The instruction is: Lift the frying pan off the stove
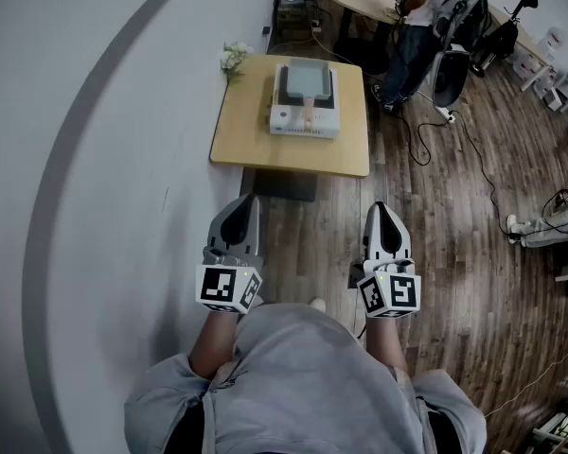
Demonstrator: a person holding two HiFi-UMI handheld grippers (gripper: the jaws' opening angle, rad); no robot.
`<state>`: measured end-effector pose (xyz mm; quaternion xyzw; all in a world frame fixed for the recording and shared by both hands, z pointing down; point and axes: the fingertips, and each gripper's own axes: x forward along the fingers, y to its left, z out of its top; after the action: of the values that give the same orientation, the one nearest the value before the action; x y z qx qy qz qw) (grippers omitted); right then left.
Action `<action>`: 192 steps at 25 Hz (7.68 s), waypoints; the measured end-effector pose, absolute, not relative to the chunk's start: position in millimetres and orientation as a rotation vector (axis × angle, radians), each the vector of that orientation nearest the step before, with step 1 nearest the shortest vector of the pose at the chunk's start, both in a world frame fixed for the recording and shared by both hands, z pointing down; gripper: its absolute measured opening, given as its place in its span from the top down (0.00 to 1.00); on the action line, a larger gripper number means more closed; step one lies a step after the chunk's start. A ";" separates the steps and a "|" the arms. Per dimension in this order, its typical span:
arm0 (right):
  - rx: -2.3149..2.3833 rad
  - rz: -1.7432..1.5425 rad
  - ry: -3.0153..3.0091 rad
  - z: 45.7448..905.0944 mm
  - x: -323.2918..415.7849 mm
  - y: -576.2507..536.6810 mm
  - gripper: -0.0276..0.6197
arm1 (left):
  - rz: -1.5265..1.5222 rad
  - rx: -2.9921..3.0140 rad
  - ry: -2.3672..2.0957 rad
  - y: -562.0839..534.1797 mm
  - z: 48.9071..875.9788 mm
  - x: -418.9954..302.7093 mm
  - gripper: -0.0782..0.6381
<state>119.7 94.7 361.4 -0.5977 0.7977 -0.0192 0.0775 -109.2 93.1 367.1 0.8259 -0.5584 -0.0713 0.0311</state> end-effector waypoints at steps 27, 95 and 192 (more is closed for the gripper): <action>-1.747 -0.081 2.404 367.6 171.8 113.8 0.96 | -0.176 2.536 -1.726 109.2 369.2 -51.2 0.89; -1.722 -0.510 2.564 466.2 94.9 -237.5 0.96 | -0.084 2.331 -1.364 -242.3 469.3 -95.8 0.89; -0.415 -1.500 2.577 560.2 -31.1 -107.8 0.77 | 0.063 2.189 -0.314 -161.9 547.1 30.0 0.67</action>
<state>-31.1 -107.8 560.2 -0.1376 0.8542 -0.4970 0.0654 30.0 -161.9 547.1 0.8846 -0.1269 0.0256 0.4481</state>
